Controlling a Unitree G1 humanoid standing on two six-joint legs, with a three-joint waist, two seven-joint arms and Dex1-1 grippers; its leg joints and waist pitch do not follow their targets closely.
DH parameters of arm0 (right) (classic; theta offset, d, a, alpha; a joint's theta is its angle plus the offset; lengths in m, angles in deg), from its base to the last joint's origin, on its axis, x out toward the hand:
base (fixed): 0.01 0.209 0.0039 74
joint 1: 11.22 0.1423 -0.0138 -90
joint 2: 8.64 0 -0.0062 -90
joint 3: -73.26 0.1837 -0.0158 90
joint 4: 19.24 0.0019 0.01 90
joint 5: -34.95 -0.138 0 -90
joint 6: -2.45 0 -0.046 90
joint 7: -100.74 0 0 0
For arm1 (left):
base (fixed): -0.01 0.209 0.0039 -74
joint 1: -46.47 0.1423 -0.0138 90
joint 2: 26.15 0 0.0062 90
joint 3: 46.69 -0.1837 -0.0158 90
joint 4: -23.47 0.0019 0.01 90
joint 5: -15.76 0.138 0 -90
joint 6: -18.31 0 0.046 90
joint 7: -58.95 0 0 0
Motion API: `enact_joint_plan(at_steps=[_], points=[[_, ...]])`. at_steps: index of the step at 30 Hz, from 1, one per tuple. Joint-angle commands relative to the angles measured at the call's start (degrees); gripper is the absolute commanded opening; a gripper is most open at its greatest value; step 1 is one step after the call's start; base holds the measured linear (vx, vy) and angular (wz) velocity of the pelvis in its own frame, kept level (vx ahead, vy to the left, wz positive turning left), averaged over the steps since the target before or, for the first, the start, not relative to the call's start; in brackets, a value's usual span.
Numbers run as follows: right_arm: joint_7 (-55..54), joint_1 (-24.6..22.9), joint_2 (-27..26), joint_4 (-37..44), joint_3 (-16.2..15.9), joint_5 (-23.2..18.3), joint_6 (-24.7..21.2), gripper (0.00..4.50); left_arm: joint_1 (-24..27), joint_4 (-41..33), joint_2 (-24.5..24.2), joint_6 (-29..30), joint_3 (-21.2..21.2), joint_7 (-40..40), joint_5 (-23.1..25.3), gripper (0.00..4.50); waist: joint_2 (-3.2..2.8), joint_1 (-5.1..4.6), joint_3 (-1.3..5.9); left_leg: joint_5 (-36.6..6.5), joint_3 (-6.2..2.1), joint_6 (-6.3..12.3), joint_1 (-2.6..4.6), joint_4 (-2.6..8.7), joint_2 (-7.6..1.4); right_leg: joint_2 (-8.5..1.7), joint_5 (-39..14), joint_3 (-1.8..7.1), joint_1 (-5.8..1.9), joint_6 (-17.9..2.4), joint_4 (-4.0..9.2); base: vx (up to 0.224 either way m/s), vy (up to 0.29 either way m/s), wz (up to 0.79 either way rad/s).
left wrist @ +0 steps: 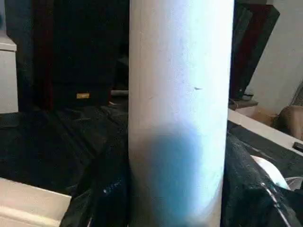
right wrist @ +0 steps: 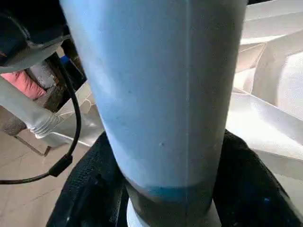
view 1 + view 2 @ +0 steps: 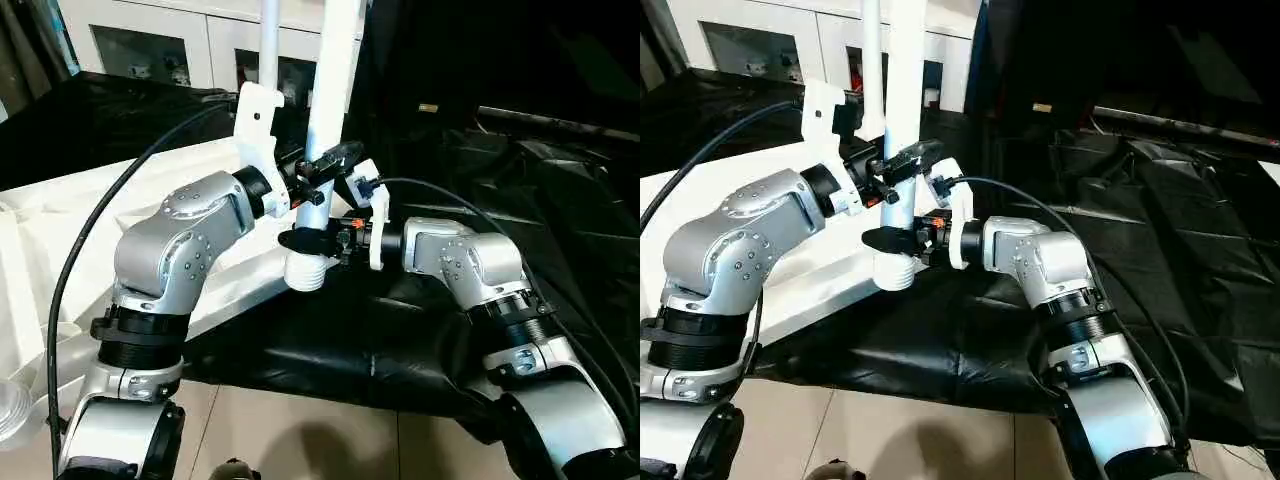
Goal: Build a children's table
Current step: Pick table leg
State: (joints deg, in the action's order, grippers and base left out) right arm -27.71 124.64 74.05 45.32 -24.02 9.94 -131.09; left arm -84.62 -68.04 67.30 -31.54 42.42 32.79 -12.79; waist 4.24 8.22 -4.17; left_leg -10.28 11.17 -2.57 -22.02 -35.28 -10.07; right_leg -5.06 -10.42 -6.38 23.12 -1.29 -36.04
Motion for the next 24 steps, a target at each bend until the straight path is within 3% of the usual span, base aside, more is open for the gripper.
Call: enact_joint_plan(at_steps=[1, 2, 3, 4, 7, 10, 12, 15, 17, 18, 19, 20, 21, 23, 24], points=[[-0.5, 0.6, 1.2, -1.0, 0.9, 0.3, -0.7, 2.07, -0.2, -3.1, 0.7, 0.6, -0.2, -1.8, -1.9, 1.85, -0.15, -0.03, 4.65, -7.6, -1.95, -3.88, 1.18, 4.67, -3.84, -5.18, -10.6, 4.11, -3.14, -7.5, 3.85, 0.0, 0.0, 0.0], [-0.8, 0.6, 1.1, -1.2, 1.3, 0.3, -0.4, 2.07, -0.2, -3.1, 0.9, 0.7, 0.0, -1.1, -1.7, 1.85, -0.11, -0.05, 4.61, -7.8, -1.96, -3.9, 1.16, 4.69, -3.85, -5.2, -11.1, 4.11, -3.13, -7.4, 3.89, 0.0, 0.0, 0.0], [-1.2, 0.4, 0.9, -1.3, 1.7, 0.2, 0.0, 2.06, -0.4, -2.8, 1.3, 1.3, 0.8, -0.7, -2.5, 2.41, -0.15, -0.06, 4.63, -7.9, -1.95, -4.02, 1.22, 4.67, -3.88, -5.2, -11.3, 4.1, -3.11, -7.5, 3.86, 0.0, 0.0, 0.0], [-1.6, 0.3, 0.7, -1.3, 2.1, 0.2, 0.4, 2.05, -0.4, -2.6, 1.6, 1.6, 1.4, -0.3, -2.9, 2.55, -0.04, -0.08, 4.62, -7.9, -1.94, -4.0, 1.22, 4.65, -3.85, -5.2, -11.4, 4.1, -3.12, -7.4, 3.95, 0.0, 0.0, 0.0], [-3.0, 0.0, 0.3, -1.4, 3.4, -0.1, 0.8, 2.04, -0.5, -2.0, 1.8, 1.2, 2.6, 0.2, -3.3, 2.64, -0.06, -0.04, 4.63, -7.8, -1.93, -4.04, 1.29, 4.65, -3.9, -5.21, -11.3, 4.09, -3.02, -7.8, 3.94, 0.0, 0.0, 0.0], [-5.6, -1.6, -0.4, -0.4, 6.1, -0.8, 3.0, 2.0, -0.8, 0.2, 4.1, -7.0, 6.2, 2.4, -2.4, 2.98, 0.27, 0.15, 4.67, -7.5, -1.94, -4.05, 1.23, 4.62, -3.93, -5.42, -11.2, 4.14, -3.1, -7.5, 4.12, 0.0, 0.0, 0.0], [-10.0, -3.3, -2.1, 0.2, 10.4, -1.6, 8.1, 1.96, -2.0, 2.7, 7.7, -17.1, 11.4, 6.0, -2.5, 3.01, 0.6, 0.15, 4.71, -7.6, -1.93, -4.29, 1.06, 4.64, -3.9, -5.42, -10.2, 4.12, -3.15, -6.9, 4.18, 0.0, 0.0, 0.0], [-13.7, -4.3, -2.7, 0.5, 12.9, -1.3, 11.6, 1.93, -2.4, 3.2, 8.2, -16.6, 13.7, 6.0, -4.4, 3.01, 0.73, -0.09, 4.78, -7.8, -1.93, -4.76, 1.27, 4.66, -3.8, -5.28, -10.3, 3.97, -3.0, -6.9, 3.89, 0.0, 0.0, 0.0], [-16.7, -5.3, -1.3, 0.3, 12.9, 1.3, 14.5, 1.93, -1.3, 4.1, 5.1, -14.5, 10.9, 2.9, -2.0, 3.01, 0.45, -0.12, 4.75, -7.4, -1.9, -4.48, 1.37, 4.67, -3.73, -5.09, -10.1, 3.98, -2.95, -6.5, 3.82, 0.0, 0.0, 0.0], [-18.1, -5.7, -0.1, 0.1, 12.2, 3.5, 16.0, 1.93, -0.3, 5.1, 2.2, -13.3, 7.1, 0.8, 1.3, 3.01, 0.49, -0.11, 4.72, -7.4, -1.84, -4.46, 1.51, 4.69, -3.69, -4.98, -10.4, 3.97, -2.77, -6.1, 3.99, 0.0, 0.0, 0.0], [-19.2, -6.2, 1.2, -0.1, 11.7, 5.4, 17.3, 1.93, 0.9, 6.2, -1.4, -12.8, 1.7, -2.2, 5.5, 3.01, -0.03, -0.22, 4.69, -7.4, -1.91, -4.79, 1.62, 4.79, -3.61, -4.7, -10.9, 3.98, -2.66, -5.0, 3.93, 0.0, 0.0, 0.0], [-20.0, -6.6, 1.8, -0.2, 11.6, 6.7, 18.1, 1.93, 1.7, 7.3, -3.6, -13.2, -2.0, -4.5, 8.6, 3.01, 0.08, -0.15, 4.58, -8.1, -1.92, -4.82, 1.87, 4.91, -3.6, -4.49, -12.4, 4.06, -2.39, -3.6, 4.17, 0.0, 0.0, 0.0], [-20.4, -7.0, 2.7, -0.1, 11.5, 7.7, 18.6, 1.93, 2.6, 8.6, -5.6, -12.9, -5.7, -7.2, 10.8, 3.01, -0.48, 0.0, 4.57, -8.2, -2.01, -5.12, 1.99, 5.0, -3.6, -4.6, -12.7, 4.1, -2.34, -3.3, 4.1, 0.0, 0.0, 0.0], [-20.7, -7.5, 3.5, 0.5, 11.6, 8.2, 18.3, 1.93, 3.2, 9.9, -6.6, -12.0, -8.5, -9.5, 11.8, 3.01, -0.73, -0.21, 4.77, -8.6, -1.82, -6.33, 1.96, 4.89, -3.54, -4.48, -9.3, 4.19, -2.58, -4.9, 3.75, 0.0, 0.0, 0.0], [-20.8, -8.0, 4.3, 1.1, 11.8, 8.7, 18.2, 1.93, 3.5, 11.0, -6.8, -12.0, -9.8, -10.7, 12.4, 3.01, -1.27, -0.18, 4.89, -8.6, -1.95, -6.59, 1.93, 4.91, -3.61, -4.61, -7.8, 4.2, -2.72, -5.7, 3.41, 0.0, 0.0, 0.0]])
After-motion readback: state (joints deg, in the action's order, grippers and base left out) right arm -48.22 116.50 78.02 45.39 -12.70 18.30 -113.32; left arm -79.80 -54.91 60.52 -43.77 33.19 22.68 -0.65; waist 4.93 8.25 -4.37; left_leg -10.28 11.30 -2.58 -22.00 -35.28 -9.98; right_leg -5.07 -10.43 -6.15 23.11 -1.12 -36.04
